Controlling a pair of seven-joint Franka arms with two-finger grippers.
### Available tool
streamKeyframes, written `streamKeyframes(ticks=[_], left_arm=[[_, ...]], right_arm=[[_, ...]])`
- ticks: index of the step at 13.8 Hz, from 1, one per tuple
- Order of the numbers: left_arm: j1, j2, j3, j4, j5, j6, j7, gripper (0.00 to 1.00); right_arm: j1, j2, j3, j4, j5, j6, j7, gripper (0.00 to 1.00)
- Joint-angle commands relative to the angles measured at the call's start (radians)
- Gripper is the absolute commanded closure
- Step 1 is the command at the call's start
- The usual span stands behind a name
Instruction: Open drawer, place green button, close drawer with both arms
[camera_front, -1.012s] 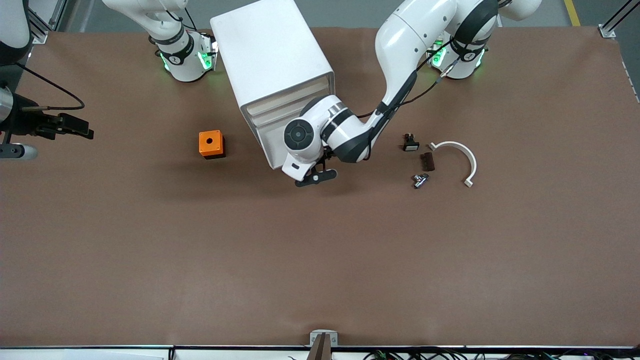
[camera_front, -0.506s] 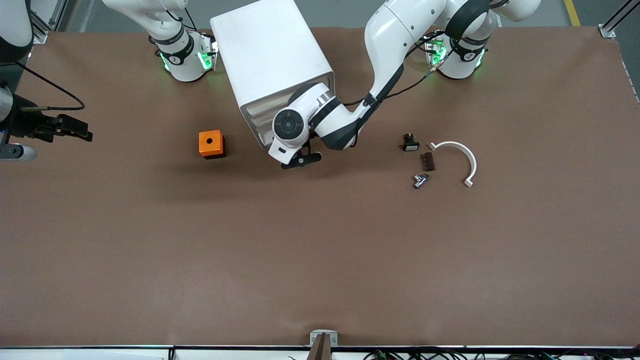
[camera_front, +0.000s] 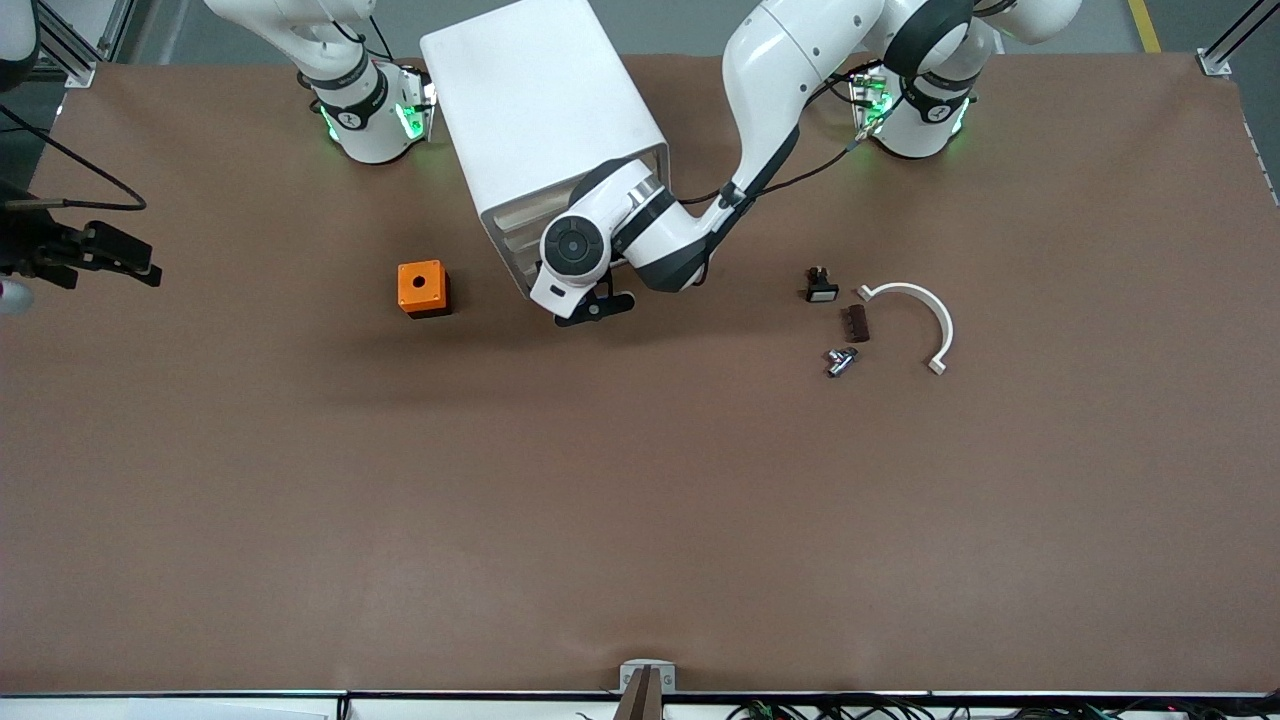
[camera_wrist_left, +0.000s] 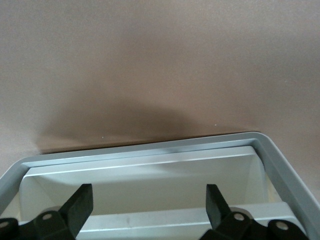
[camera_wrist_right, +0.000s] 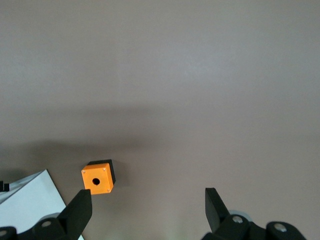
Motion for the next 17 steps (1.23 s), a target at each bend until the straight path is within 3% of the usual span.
streamKeyframes(ticks=[1, 5, 17], left_arm=[[-0.01, -0.005, 0.001, -0.007, -0.019, 0.0, -0.007, 0.01], [0.019, -0.02, 0.003, -0.003, -0.019, 0.0, -0.006, 0.01], [0.407, -0.195, 0.006, 0.0, -0.002, -0.012, -0.022, 0.01]], right_arm=[[-0.012, 0.038, 0.005, 0.075, -0.019, -0.012, -0.002, 0.0], [-0.012, 0.036, 0.0, 0.097, -0.013, -0.014, 0.0, 0.0], [-0.018, -0.045, 0.008, 0.072, -0.006, -0.077, 0.0, 0.0]])
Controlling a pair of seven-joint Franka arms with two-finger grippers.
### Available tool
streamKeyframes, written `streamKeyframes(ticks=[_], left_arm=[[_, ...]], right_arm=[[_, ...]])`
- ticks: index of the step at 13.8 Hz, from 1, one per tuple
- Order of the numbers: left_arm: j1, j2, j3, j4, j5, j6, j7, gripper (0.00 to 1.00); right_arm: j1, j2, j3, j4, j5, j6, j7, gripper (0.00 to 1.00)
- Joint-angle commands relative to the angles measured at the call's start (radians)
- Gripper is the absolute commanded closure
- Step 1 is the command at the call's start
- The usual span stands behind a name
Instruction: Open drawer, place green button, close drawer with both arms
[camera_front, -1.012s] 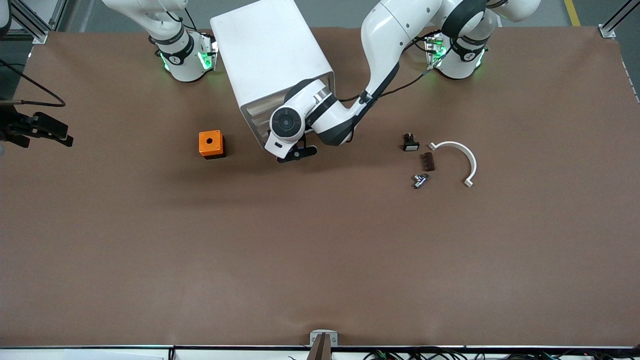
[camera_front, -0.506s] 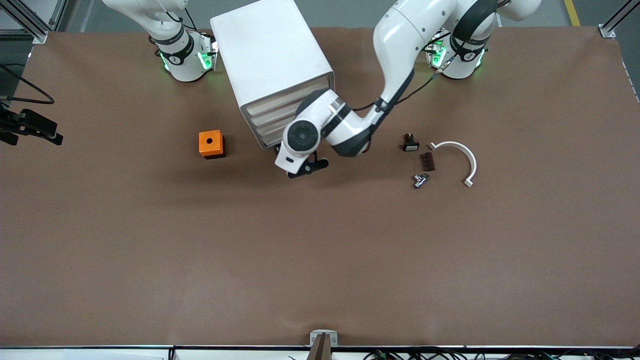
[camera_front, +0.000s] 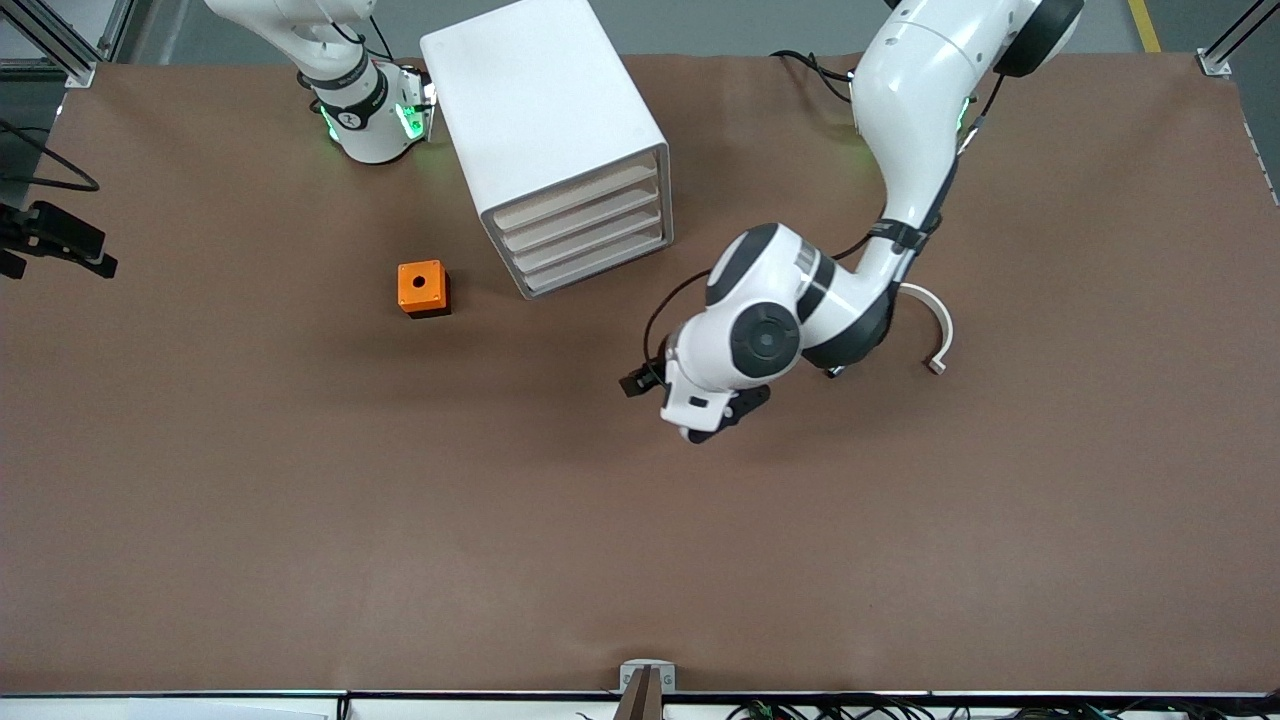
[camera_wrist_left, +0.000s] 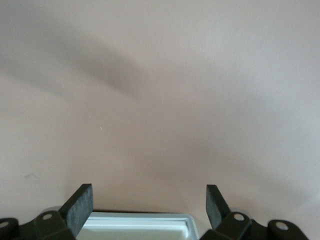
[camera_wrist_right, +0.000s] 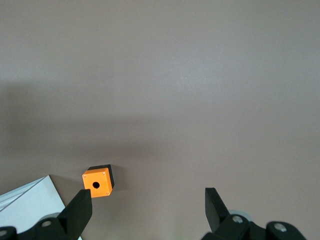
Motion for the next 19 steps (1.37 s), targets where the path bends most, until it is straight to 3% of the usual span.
streamKeyframes(ticks=[1, 7, 10, 12, 15, 19], left_arm=[[0.073, -0.075, -0.008, -0.025, -0.001, -0.026, -0.015, 0.01], [0.272, -0.279, -0.012, -0.027, 0.021, -0.258, 0.011, 0.01], [0.401, -0.354, -0.011, -0.025, 0.024, -0.394, 0.298, 0.01], [0.473, -0.38, -0.011, -0.027, 0.088, -0.471, 0.529, 0.01], [0.565, -0.402, -0.008, -0.037, 0.153, -0.506, 0.814, 0.01], [0.639, -0.514, -0.009, -0.224, 0.251, -0.436, 1.002, 0.01]], right_arm=[[-0.007, -0.044, 0.014, -0.025, 0.002, -0.015, 0.0, 0.0], [0.006, -0.058, 0.008, -0.028, 0.009, -0.073, 0.003, 0.0], [0.002, -0.063, 0.005, -0.036, 0.009, -0.075, 0.001, 0.0], [0.004, -0.08, 0.003, -0.054, 0.009, -0.078, 0.001, 0.0], [0.008, -0.132, 0.006, -0.12, 0.008, -0.052, 0.0, 0.0], [0.004, -0.156, 0.006, -0.157, 0.009, -0.03, 0.0, 0.0]])
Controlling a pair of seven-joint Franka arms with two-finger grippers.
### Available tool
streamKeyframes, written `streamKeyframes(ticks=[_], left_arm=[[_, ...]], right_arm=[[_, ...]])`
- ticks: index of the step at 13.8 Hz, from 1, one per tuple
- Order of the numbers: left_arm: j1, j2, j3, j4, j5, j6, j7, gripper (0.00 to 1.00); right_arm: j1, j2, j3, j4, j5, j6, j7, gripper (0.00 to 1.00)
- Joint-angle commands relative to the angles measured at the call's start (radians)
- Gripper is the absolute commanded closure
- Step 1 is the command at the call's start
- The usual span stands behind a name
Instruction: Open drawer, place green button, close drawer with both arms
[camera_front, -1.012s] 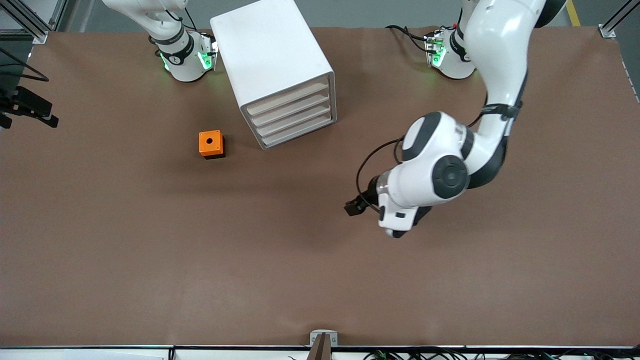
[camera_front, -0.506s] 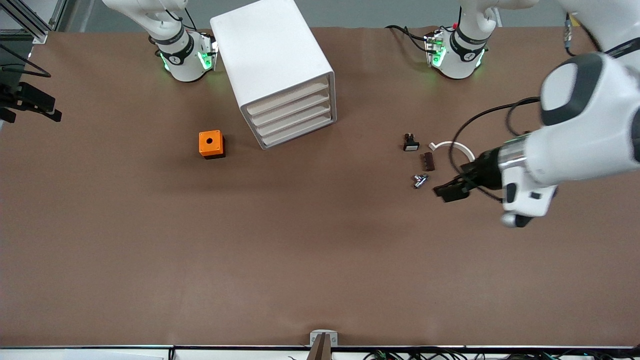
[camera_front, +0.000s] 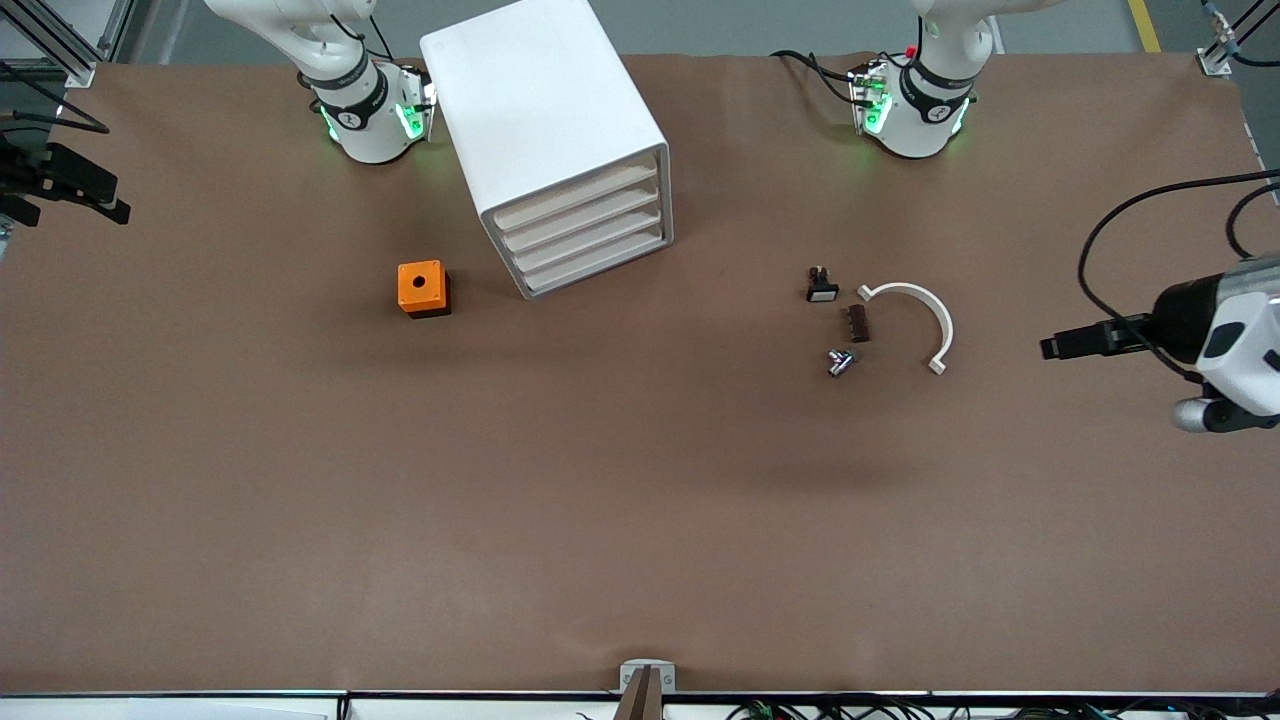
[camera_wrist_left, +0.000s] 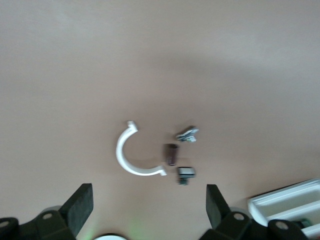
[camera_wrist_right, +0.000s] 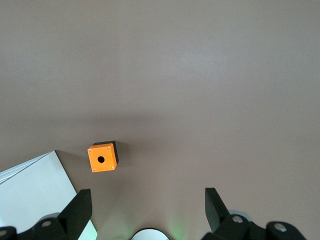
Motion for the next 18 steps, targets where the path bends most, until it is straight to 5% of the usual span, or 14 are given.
streamKeyframes(ticks=[1, 4, 12, 15, 18], left_arm=[[0.014, -0.151, -0.011, -0.235, 0.064, 0.123, 0.058, 0.01], [0.019, -0.323, -0.011, -0.529, 0.064, 0.392, 0.067, 0.01], [-0.015, -0.317, -0.001, -0.464, 0.065, 0.4, 0.086, 0.01], [-0.151, -0.308, 0.114, -0.444, 0.085, 0.4, 0.084, 0.01], [-0.173, -0.305, 0.136, -0.441, 0.087, 0.4, 0.086, 0.01]], right_arm=[[-0.004, -0.048, 0.001, -0.06, 0.008, 0.028, -0.001, 0.0], [-0.004, -0.08, 0.001, -0.108, 0.007, 0.065, -0.001, 0.0], [0.001, -0.089, 0.003, -0.114, 0.007, 0.108, -0.002, 0.0], [0.001, -0.089, 0.003, -0.114, 0.007, 0.122, -0.001, 0.0], [0.003, -0.089, 0.004, -0.114, 0.008, 0.123, 0.001, 0.0]])
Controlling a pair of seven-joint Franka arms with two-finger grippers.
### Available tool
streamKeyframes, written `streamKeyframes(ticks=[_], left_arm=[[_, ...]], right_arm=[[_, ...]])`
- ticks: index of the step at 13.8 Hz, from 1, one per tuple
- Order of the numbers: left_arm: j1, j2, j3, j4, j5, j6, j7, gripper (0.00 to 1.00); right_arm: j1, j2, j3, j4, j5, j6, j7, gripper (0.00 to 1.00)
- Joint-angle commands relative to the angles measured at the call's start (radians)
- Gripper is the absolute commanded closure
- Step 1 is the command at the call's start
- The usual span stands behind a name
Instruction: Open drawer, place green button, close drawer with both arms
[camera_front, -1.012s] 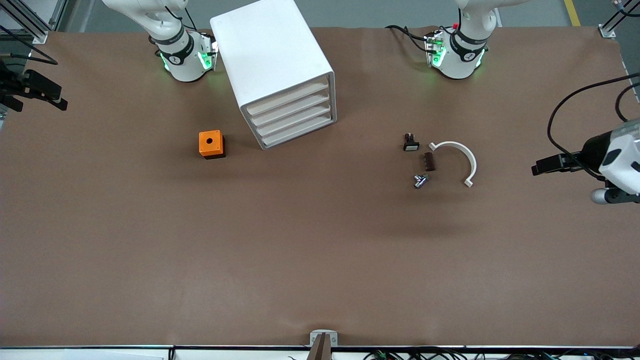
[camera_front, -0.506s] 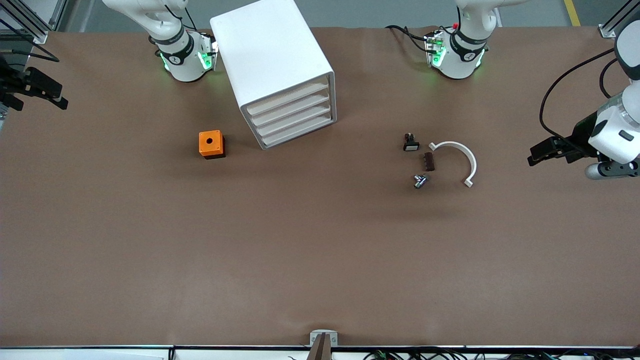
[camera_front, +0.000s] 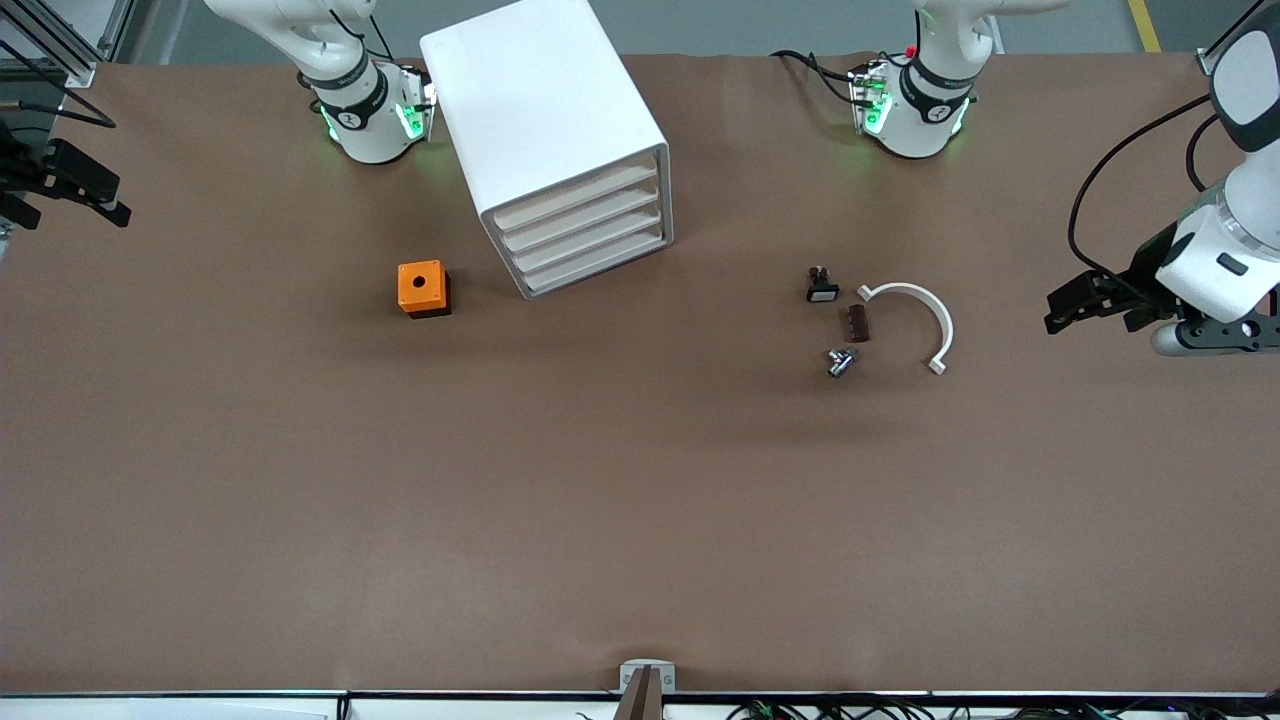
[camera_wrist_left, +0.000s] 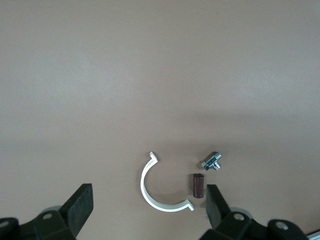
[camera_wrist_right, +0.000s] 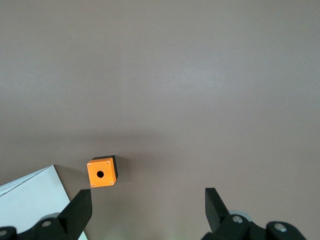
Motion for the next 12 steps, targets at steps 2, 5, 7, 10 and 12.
streamKeyframes(ticks=[2, 5, 7, 10, 12], left_arm=[[-0.01, 0.008, 0.018, 0.023, 0.024, 0.002, 0.013, 0.01], [-0.005, 0.006, 0.015, 0.062, 0.022, -0.003, 0.005, 0.01], [-0.004, 0.003, 0.016, 0.113, 0.022, -0.03, 0.005, 0.01], [-0.002, 0.006, 0.016, 0.213, 0.022, -0.118, 0.002, 0.01], [-0.002, 0.006, 0.018, 0.236, 0.022, -0.124, -0.001, 0.01]], right_arm=[[0.004, -0.03, 0.002, -0.03, 0.012, 0.014, 0.003, 0.0], [-0.001, -0.03, 0.001, -0.03, 0.041, 0.023, 0.004, 0.0], [-0.001, -0.03, 0.001, -0.03, 0.04, 0.021, 0.009, 0.0], [0.002, -0.031, 0.004, -0.03, 0.04, 0.021, 0.078, 0.0], [-0.001, -0.031, 0.004, -0.031, 0.032, 0.023, 0.078, 0.0]])
